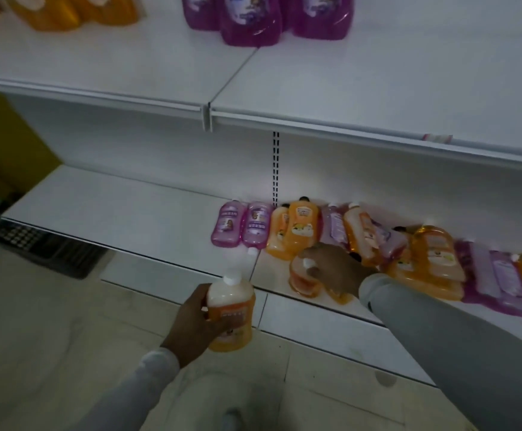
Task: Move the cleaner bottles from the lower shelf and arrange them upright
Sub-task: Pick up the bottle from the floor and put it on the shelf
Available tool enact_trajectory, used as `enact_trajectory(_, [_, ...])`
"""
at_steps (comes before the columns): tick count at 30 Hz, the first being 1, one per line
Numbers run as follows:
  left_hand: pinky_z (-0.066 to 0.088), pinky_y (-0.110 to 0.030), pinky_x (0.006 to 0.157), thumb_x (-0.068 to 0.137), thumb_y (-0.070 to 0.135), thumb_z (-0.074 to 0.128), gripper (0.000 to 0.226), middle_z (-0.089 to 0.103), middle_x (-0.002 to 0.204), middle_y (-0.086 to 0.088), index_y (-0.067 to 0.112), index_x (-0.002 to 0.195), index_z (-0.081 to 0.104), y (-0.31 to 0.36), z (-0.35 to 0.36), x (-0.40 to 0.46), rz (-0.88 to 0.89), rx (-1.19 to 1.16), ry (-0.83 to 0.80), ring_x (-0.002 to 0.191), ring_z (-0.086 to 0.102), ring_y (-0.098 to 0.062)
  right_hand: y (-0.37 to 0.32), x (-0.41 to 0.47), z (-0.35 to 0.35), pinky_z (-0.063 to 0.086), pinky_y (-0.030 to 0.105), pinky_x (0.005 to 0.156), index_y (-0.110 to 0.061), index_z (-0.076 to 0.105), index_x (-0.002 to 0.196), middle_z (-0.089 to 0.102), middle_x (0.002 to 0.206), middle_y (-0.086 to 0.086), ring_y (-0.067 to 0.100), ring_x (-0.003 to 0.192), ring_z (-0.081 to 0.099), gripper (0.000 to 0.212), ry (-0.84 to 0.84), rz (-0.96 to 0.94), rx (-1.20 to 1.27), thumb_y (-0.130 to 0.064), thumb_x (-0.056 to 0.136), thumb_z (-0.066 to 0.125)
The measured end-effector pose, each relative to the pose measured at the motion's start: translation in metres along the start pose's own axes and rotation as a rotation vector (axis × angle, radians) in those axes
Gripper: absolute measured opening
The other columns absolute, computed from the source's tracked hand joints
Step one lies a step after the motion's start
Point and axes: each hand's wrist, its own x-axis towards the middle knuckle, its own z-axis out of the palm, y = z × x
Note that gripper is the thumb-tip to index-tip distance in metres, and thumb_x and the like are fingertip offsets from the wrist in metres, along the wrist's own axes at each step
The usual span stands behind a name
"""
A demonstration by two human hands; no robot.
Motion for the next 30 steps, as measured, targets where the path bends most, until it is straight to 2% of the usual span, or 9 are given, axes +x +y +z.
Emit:
enact_trajectory(3, [0.057, -0.021, 0.067, 0.062, 0.02, 0.089, 0.06, 0.066, 0.103, 0.008, 0.03, 0.111, 0.056, 0.0, -0.006, 0.013, 0.013, -0.039, -0.003, 0.093, 0.065, -0.013, -0.003, 0.009, 0.003, 0.04, 0.033, 0.104, -0.017, 0.056, 0.13, 0.058, 0.129, 0.007, 0.024, 0.119, 0.054, 0.037, 0.025, 0.066, -0.01, -0.028, 0.095, 0.056])
enact_trajectory(7, [0.06, -0.034, 0.076, 0.058, 0.03, 0.09, 0.063, 0.067, 0.104, 0.005, 0.03, 0.111, 0.057, -0.008, -0.014, 0.028, 0.005, -0.1, -0.047, 0.096, 0.065, -0.018, -0.018, 0.025, 0.005, 0.05, 0.032, 0.078, -0.012, 0.063, 0.096, 0.066, 0.091, 0.004, 0.021, 0.087, 0.063, 0.03, 0.163, 0.275, 0.163, -0.041, 0.091, 0.06])
enact_trajectory(10, [0.059, -0.037, 0.08, 0.062, 0.027, 0.088, 0.063, 0.066, 0.107, 0.005, 0.025, 0.116, 0.056, -0.015, -0.023, 0.035, 0.009, -0.109, -0.073, 0.098, 0.064, -0.017, -0.039, 0.039, 0.011, 0.038, 0.024, 0.058, -0.012, 0.061, 0.087, 0.058, 0.076, -0.002, 0.016, 0.074, 0.057, 0.034, 0.215, 0.36, 0.171, -0.047, 0.087, 0.063])
enact_trajectory(13, [0.058, -0.033, 0.08, 0.061, 0.029, 0.089, 0.063, 0.066, 0.107, 0.005, 0.025, 0.114, 0.056, -0.022, -0.035, 0.041, 0.02, -0.104, -0.102, 0.099, 0.064, -0.015, -0.054, 0.048, 0.019, 0.039, 0.026, 0.067, -0.011, 0.06, 0.097, 0.057, 0.084, -0.001, 0.017, 0.079, 0.054, 0.04, 0.224, 0.405, 0.137, -0.051, 0.088, 0.06])
enact_trajectory(17, [0.057, -0.039, 0.087, 0.066, 0.022, 0.086, 0.06, 0.065, 0.11, 0.006, 0.024, 0.118, 0.055, -0.032, -0.05, 0.055, 0.02, -0.1, -0.145, 0.103, 0.063, -0.017, -0.057, 0.058, 0.024, 0.048, 0.03, 0.066, -0.008, 0.065, 0.081, 0.067, 0.074, 0.004, 0.021, 0.072, 0.064, 0.052, 0.244, 0.503, 0.196, -0.059, 0.086, 0.057])
enact_trajectory(21, [0.056, -0.034, 0.087, 0.066, 0.024, 0.085, 0.063, 0.063, 0.113, 0.007, 0.025, 0.121, 0.053, -0.036, -0.057, 0.068, 0.034, -0.11, -0.186, 0.104, 0.061, -0.016, -0.057, 0.058, 0.033, 0.051, 0.031, 0.068, -0.01, 0.065, 0.069, 0.067, 0.068, 0.003, 0.022, 0.068, 0.066, 0.059, 0.311, 0.6, 0.296, -0.066, 0.082, 0.054])
enact_trajectory(25, [0.055, -0.033, 0.086, 0.067, 0.023, 0.085, 0.062, 0.063, 0.113, 0.007, 0.026, 0.12, 0.052, -0.039, -0.055, 0.074, 0.022, -0.11, -0.229, 0.104, 0.061, -0.016, -0.061, 0.047, 0.036, 0.05, 0.028, 0.066, -0.011, 0.061, 0.087, 0.065, 0.081, 0.002, 0.021, 0.077, 0.065, 0.056, 0.29, 0.565, 0.18, -0.066, 0.087, 0.049])
enact_trajectory(27, [0.054, -0.029, 0.084, 0.068, 0.021, 0.085, 0.059, 0.063, 0.111, 0.01, 0.03, 0.117, 0.053, -0.04, -0.054, 0.078, 0.02, -0.108, -0.244, 0.103, 0.061, -0.015, -0.057, 0.047, 0.041, 0.054, 0.034, 0.078, -0.019, 0.054, 0.108, 0.061, 0.101, 0.0, 0.021, 0.091, 0.064, 0.063, 0.315, 0.526, 0.069, -0.074, 0.079, 0.05])
enact_trajectory(30, [0.054, -0.026, 0.082, 0.066, 0.024, 0.085, 0.059, 0.063, 0.11, 0.009, 0.032, 0.115, 0.053, -0.038, -0.056, 0.08, 0.032, -0.128, -0.256, 0.103, 0.061, -0.015, -0.048, 0.051, 0.048, 0.045, 0.037, 0.102, -0.032, 0.036, 0.133, 0.052, 0.126, -0.009, 0.015, 0.116, 0.052, 0.083, 0.34, 0.403, 0.279, -0.067, 0.066, 0.072])
